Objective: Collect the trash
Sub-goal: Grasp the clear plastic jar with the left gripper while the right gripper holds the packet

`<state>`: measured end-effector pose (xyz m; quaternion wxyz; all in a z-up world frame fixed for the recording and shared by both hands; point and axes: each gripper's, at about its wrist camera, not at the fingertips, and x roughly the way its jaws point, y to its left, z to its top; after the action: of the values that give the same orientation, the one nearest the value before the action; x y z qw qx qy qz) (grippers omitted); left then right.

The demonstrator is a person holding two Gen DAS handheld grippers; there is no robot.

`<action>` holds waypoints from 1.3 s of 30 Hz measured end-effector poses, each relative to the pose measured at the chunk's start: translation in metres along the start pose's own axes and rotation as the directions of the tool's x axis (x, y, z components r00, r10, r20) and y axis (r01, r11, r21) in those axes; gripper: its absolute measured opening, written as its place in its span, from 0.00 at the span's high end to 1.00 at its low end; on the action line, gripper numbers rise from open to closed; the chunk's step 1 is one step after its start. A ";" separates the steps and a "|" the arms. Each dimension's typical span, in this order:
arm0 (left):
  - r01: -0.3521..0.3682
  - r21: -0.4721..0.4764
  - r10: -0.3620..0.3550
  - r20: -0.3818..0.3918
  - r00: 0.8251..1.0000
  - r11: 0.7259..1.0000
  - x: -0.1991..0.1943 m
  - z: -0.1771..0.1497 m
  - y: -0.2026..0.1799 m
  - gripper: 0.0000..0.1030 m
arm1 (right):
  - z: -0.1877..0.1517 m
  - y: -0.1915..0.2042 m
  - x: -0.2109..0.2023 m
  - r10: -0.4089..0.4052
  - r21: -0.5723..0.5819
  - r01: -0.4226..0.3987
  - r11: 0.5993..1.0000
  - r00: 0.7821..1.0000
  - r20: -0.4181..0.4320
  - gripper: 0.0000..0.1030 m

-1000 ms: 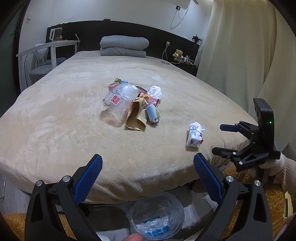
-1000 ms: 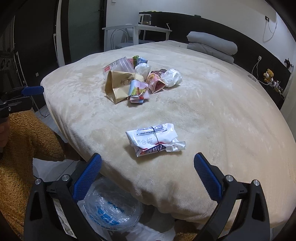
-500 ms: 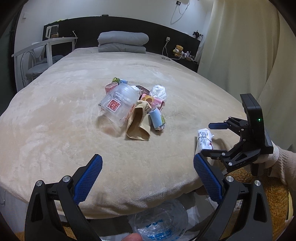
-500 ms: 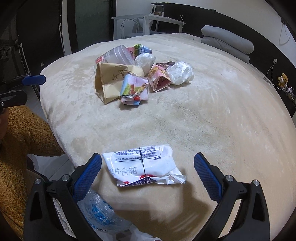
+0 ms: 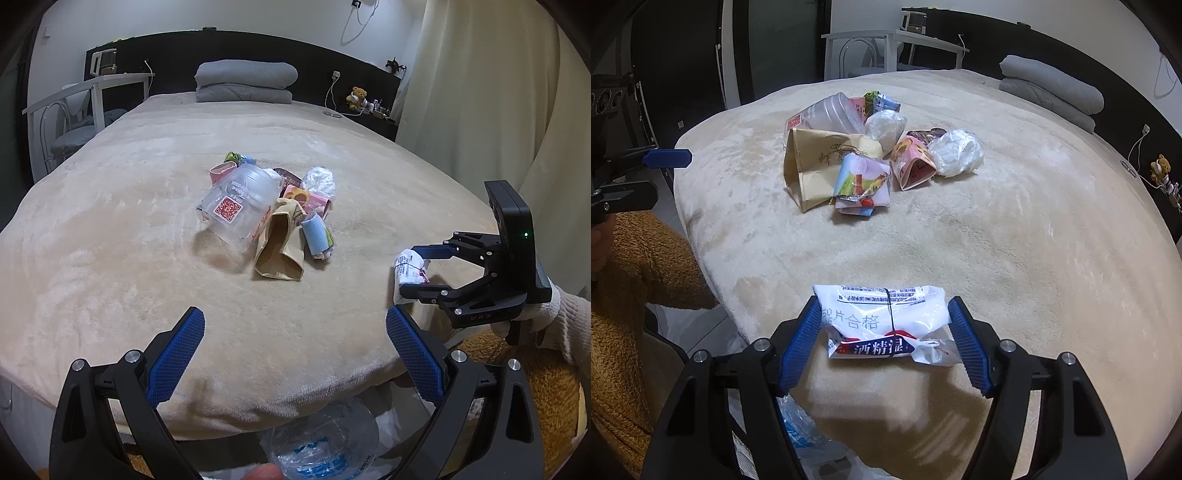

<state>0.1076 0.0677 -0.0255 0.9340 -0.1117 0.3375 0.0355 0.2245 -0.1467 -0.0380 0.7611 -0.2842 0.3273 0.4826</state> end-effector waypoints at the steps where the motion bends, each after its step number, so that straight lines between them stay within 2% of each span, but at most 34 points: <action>1: -0.001 0.001 0.001 0.003 1.000 1.000 0.000 0.000 0.000 0.06 | 0.000 0.000 -0.002 -0.001 0.003 0.001 1.000 1.000 0.006 0.33; 7: -0.017 0.015 0.017 0.014 1.000 1.000 0.000 0.008 0.002 0.06 | 0.000 -0.005 -0.013 0.009 0.051 -0.011 0.999 0.999 0.038 0.34; 18: -0.044 0.012 0.044 0.041 0.998 0.999 0.021 0.059 0.035 0.06 | 0.003 -0.012 -0.031 0.026 0.123 -0.038 0.992 0.995 0.101 0.34; 32: -0.130 0.152 0.138 -0.043 0.989 0.980 0.085 0.089 0.053 0.07 | 0.008 -0.018 -0.042 0.039 0.164 -0.062 0.985 0.990 0.136 0.34; 39: -0.114 0.197 0.132 -0.079 0.988 0.974 0.107 0.094 0.053 0.07 | 0.007 -0.019 -0.044 0.044 0.173 -0.067 0.983 0.990 0.137 0.34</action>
<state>0.2411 0.1407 -0.0332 0.9200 -0.0014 0.3880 0.0556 0.2300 -0.1726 0.0023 0.7895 -0.1735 0.3255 0.4905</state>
